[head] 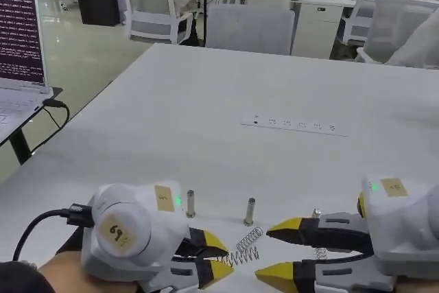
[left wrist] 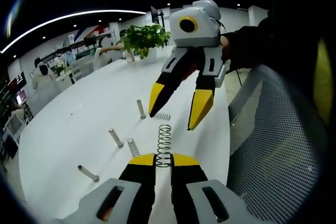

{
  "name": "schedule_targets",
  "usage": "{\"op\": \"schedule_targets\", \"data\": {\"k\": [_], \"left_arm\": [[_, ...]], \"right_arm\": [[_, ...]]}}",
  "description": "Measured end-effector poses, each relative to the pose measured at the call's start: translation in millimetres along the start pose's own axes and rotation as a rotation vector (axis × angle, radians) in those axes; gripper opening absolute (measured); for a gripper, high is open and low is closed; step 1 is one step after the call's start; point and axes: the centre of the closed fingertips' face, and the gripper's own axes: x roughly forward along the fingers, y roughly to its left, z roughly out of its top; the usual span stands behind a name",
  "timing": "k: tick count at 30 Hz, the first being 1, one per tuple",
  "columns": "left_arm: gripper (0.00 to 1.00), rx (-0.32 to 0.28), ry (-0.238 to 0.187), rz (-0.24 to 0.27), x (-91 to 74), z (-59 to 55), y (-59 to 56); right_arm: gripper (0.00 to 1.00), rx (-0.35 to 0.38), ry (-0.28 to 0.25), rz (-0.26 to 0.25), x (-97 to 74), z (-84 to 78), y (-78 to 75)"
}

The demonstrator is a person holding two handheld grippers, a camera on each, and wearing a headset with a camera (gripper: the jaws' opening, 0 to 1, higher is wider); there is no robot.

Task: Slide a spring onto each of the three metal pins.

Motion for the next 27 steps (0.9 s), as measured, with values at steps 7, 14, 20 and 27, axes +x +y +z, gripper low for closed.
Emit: {"op": "schedule_targets", "data": {"k": [7,14,20,27], "left_arm": [[0.02,0.015,-0.022,-0.017,-0.6,5.6,-4.1],[0.02,0.027,-0.037,-0.032,-0.2,10.0,-7.9],[0.02,0.039,-0.056,-0.041,-1.2,15.4,-9.9],[0.02,0.043,-0.067,-0.048,-2.0,17.8,-12.3]], "right_arm": [[0.27,0.003,0.005,0.023,2.8,0.6,3.4],[0.22,0.019,0.014,0.036,3.3,-2.5,5.8],[0.19,0.030,0.012,0.046,3.5,-2.0,7.4],[0.17,0.063,0.008,0.065,3.7,-1.8,11.6]]}}
